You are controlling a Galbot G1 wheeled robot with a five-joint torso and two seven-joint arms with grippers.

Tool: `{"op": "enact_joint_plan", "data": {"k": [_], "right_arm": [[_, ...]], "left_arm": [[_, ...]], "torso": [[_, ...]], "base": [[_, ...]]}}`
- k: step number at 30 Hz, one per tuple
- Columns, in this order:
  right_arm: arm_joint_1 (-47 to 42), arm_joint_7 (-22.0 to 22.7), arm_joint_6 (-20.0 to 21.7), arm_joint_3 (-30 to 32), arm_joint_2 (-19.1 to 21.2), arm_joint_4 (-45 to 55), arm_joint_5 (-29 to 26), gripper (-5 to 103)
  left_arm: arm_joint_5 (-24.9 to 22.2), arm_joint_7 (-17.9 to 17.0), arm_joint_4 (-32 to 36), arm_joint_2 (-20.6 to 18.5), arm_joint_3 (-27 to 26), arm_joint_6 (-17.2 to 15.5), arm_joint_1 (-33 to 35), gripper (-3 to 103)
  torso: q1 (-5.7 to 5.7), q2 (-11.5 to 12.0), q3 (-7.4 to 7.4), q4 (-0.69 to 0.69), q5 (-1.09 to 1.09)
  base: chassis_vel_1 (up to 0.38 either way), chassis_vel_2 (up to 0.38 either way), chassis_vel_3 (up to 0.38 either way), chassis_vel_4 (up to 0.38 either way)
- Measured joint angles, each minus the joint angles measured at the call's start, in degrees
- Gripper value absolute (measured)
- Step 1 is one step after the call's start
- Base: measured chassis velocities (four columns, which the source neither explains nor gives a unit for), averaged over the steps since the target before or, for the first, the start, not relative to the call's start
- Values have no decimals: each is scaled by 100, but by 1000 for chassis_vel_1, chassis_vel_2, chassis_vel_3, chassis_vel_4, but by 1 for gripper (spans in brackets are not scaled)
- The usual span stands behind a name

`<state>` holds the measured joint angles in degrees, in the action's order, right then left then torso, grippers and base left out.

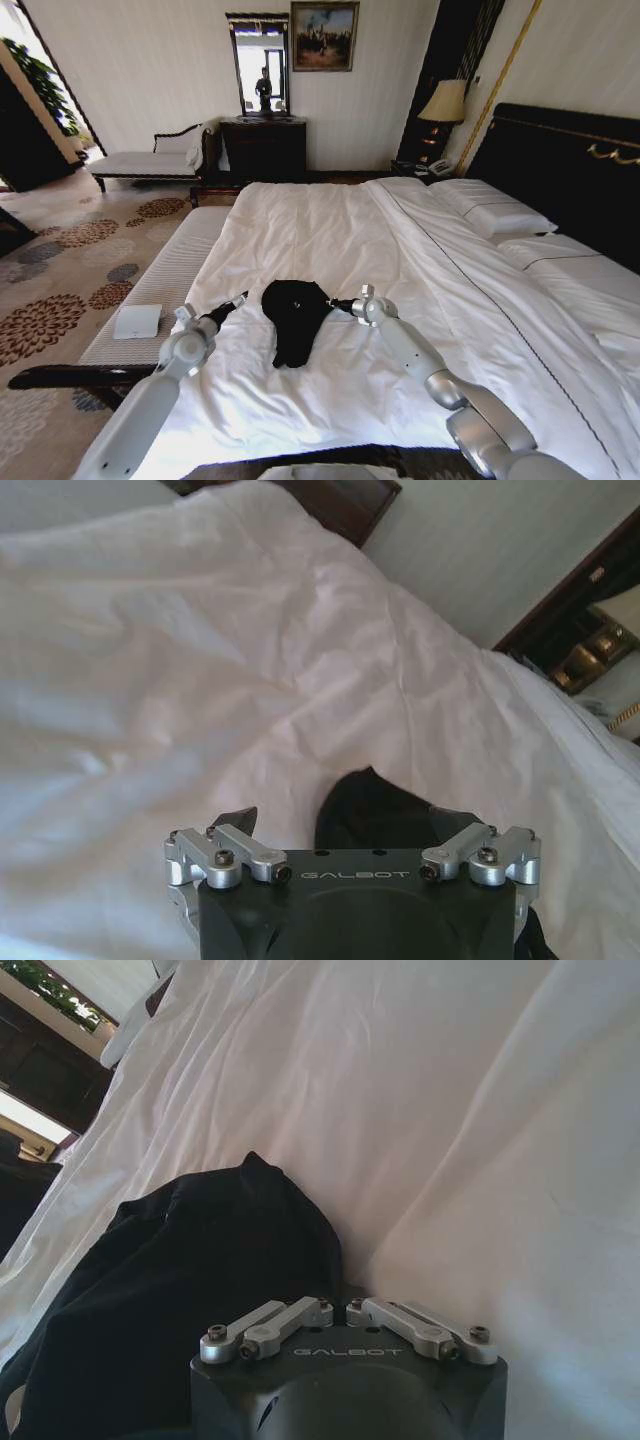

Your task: Fold the clothes on the bed.

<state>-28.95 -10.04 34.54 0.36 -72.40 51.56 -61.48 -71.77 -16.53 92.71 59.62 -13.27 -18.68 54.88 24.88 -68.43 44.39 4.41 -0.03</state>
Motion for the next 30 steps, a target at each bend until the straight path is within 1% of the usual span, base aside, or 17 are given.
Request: {"op": "enact_joint_plan", "data": {"k": [1,2,5,6,10,15,19,21,22,23,24,26,30], "right_arm": [[0,0,0,0,0,0,0,1],[7,0,0,1,-2,-18,4,1],[16,-8,-5,24,9,-51,15,1],[16,-8,-5,24,9,-51,15,1],[6,-11,-10,54,33,-50,27,1],[-16,-11,-12,79,47,-38,47,1],[-46,16,-11,80,59,45,62,1],[-47,23,-10,78,59,49,62,1],[-47,29,-10,76,60,51,63,1],[-46,33,-9,72,60,51,65,1],[-46,39,-8,62,63,52,66,1],[-46,40,-8,57,69,57,67,1],[-46,46,-3,55,86,78,67,1]], "left_arm": [[0,0,0,0,0,0,0,98],[17,10,-140,90,103,-3,-106,97],[79,46,-677,493,367,-4,-509,97],[79,46,-677,493,367,-4,-509,97],[249,156,-1092,738,456,-5,-696,97],[311,246,-1417,839,454,-5,-814,97],[409,486,-1840,832,465,-25,-960,97],[416,520,-1924,848,473,-27,-998,97],[420,535,-1968,861,474,-27,-1019,94],[427,548,-2016,885,475,-27,-1047,94],[436,564,-2085,954,476,-24,-1093,84],[442,567,-2107,990,480,-23,-1111,84],[460,593,-2180,1054,497,-20,-1146,62]], "torso": [[0,0,0,0,0],[0,0,0,-1,-1],[-1,0,-1,-1,0],[-1,0,-1,-1,0],[-1,0,0,-1,0],[-1,0,-1,-1,-1],[-1,0,-1,-1,0],[-1,0,-1,-1,-1],[-2,0,-1,-1,-1],[-2,0,-1,-1,-1],[-2,-1,-1,-1,-1],[-2,-1,-1,-1,-1],[-1,0,-1,-1,0]], "base": [[0,0,0,0],[0,0,0,0],[0,0,0,0],[0,0,0,0],[0,0,0,0],[0,0,0,0],[0,0,0,0],[0,0,0,0],[0,0,0,0],[0,0,0,0],[0,0,0,0],[0,0,0,0],[0,0,0,0]]}}
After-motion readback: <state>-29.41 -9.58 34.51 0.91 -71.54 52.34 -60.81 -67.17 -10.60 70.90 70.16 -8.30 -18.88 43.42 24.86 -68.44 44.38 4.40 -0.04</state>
